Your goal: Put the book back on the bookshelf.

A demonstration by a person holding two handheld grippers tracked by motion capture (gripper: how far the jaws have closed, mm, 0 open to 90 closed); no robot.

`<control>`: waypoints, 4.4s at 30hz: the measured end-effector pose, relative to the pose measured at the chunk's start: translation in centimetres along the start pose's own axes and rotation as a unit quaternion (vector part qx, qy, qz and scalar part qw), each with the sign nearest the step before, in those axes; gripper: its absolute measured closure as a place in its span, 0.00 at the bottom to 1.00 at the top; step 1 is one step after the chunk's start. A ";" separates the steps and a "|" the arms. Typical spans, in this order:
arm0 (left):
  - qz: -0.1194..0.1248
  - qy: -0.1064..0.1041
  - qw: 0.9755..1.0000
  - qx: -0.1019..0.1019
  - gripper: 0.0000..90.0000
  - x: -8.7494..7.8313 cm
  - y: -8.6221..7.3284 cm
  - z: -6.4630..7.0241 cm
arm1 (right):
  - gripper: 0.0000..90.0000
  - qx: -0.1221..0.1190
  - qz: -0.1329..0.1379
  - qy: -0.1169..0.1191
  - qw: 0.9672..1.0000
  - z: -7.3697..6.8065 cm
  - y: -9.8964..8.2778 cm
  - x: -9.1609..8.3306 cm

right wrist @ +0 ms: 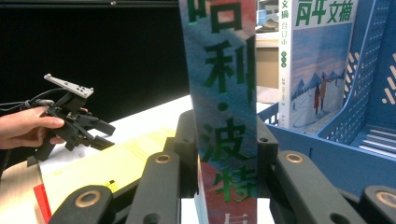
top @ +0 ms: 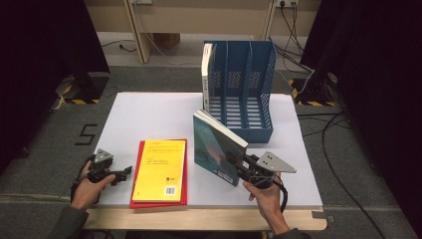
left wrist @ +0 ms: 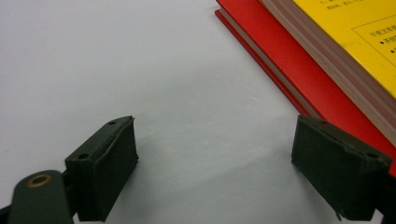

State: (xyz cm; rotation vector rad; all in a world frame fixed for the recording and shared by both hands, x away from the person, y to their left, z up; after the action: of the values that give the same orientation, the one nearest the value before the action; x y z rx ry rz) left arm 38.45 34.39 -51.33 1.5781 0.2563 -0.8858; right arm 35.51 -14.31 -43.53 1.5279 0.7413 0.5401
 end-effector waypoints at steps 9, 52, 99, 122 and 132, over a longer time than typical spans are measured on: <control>0.000 0.002 1.000 0.004 0.15 0.0 0.0 0.1 | 0.75 -0.009 -0.014 0.017 1.000 -0.3 -0.3 1.3; 0.003 0.003 1.000 0.004 0.15 0.0 0.0 0.1 | 0.83 0.019 0.011 0.006 1.000 0.2 1.2 3.9; 0.001 0.000 1.000 0.000 0.14 0.0 0.0 0.0 | 0.83 0.018 0.071 -0.127 0.989 6.9 12.2 1.4; 0.001 0.001 1.000 0.001 0.14 0.0 0.0 0.1 | 0.83 0.019 0.064 -0.214 0.975 11.5 12.8 7.1; 0.001 0.002 1.000 0.001 0.14 0.0 0.0 0.1 | 0.83 0.024 0.057 -0.226 0.972 12.4 12.5 10.0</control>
State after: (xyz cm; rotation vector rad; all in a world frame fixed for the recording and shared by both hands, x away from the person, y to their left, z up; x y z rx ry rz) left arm 38.41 34.30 -51.37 1.5821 0.2553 -0.8815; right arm 52.94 -15.59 -33.24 1.6664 0.3175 0.2402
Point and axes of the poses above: each handheld gripper's, and its own axes: x roughly forward along the jaws, y roughly out of its top, z roughly to its right, the point moved 1 cm from there along x, roughly forward along the jaws, and after that the axes turned 3 degrees about -y, right-handed, at the moved point
